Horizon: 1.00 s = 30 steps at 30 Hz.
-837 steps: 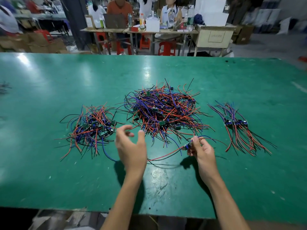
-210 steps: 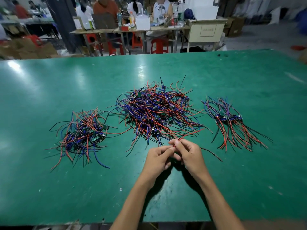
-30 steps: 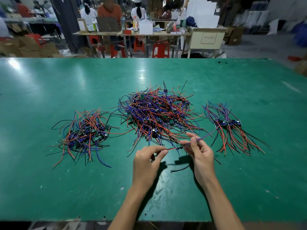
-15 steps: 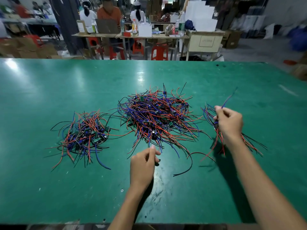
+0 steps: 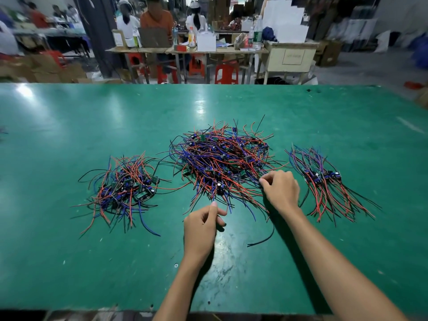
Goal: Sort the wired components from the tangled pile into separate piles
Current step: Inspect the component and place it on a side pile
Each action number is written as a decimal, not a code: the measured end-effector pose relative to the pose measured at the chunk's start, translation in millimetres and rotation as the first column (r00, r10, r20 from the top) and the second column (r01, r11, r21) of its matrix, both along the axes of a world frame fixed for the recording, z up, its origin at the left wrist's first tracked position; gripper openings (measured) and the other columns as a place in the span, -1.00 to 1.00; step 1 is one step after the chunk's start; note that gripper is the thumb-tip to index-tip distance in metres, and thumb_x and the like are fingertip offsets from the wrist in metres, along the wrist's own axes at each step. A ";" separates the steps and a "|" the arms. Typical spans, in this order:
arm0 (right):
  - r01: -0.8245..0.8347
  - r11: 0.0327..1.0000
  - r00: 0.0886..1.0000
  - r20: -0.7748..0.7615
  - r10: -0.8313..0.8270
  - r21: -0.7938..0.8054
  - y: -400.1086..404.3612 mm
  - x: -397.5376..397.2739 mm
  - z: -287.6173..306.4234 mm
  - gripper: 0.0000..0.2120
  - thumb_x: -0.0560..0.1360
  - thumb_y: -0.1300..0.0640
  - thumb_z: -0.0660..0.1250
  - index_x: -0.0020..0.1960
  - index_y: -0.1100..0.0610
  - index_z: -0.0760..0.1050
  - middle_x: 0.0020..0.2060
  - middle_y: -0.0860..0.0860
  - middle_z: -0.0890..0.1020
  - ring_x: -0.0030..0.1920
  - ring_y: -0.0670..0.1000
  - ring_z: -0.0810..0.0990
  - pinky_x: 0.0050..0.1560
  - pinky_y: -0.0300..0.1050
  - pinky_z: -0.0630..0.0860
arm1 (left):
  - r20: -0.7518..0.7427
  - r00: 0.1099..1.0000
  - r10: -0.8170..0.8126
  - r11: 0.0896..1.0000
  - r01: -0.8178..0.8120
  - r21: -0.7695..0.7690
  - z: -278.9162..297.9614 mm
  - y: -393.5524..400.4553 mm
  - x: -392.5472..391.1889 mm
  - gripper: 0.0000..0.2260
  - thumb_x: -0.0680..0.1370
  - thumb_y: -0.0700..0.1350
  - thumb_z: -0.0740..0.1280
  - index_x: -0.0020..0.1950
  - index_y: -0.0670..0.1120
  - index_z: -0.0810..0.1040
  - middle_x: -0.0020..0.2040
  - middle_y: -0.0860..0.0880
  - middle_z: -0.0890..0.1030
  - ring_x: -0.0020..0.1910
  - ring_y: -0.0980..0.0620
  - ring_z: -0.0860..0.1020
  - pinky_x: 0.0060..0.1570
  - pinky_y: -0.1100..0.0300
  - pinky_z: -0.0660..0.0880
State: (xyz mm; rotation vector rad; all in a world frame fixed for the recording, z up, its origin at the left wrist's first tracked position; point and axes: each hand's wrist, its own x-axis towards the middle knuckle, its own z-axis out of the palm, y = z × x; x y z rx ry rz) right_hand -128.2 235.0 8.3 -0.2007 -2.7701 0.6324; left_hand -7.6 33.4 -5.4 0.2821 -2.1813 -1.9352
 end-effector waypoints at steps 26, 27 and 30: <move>-0.591 0.798 0.655 -0.508 0.560 0.119 -39.0 104.3 -15.3 -0.90 0.50 0.04 0.47 -0.05 0.04 0.70 -0.22 -0.13 0.67 -0.19 0.01 0.55 -0.15 -0.07 0.45 | -0.012 0.994 -0.111 0.890 0.105 0.444 6.5 3.1 -32.9 -0.85 0.59 -0.30 0.37 0.13 -0.17 0.63 -0.05 -0.13 0.74 -0.27 0.06 0.62 -0.17 0.18 0.64; -0.651 0.758 0.666 -0.511 0.544 -0.041 -35.3 106.5 -13.8 -0.87 0.50 0.02 0.44 -0.02 0.04 0.71 -0.21 -0.14 0.68 -0.19 -0.02 0.56 -0.14 -0.07 0.48 | -0.029 0.990 -0.141 0.885 0.139 0.445 6.2 1.7 -31.1 -0.85 0.59 -0.30 0.35 0.14 -0.17 0.63 -0.02 -0.14 0.74 -0.27 0.06 0.62 -0.17 0.17 0.65; -0.624 0.557 0.779 -0.497 0.383 -0.548 -20.4 111.7 -11.9 -0.73 0.54 -0.03 0.27 -0.03 0.03 0.73 -0.29 -0.02 0.69 -0.27 0.02 0.62 -0.24 -0.07 0.48 | -0.057 0.957 -0.285 0.842 0.278 0.462 8.1 -6.6 -24.9 -0.81 0.57 -0.25 0.37 0.19 -0.19 0.60 0.05 -0.18 0.72 -0.23 0.03 0.65 -0.14 0.14 0.64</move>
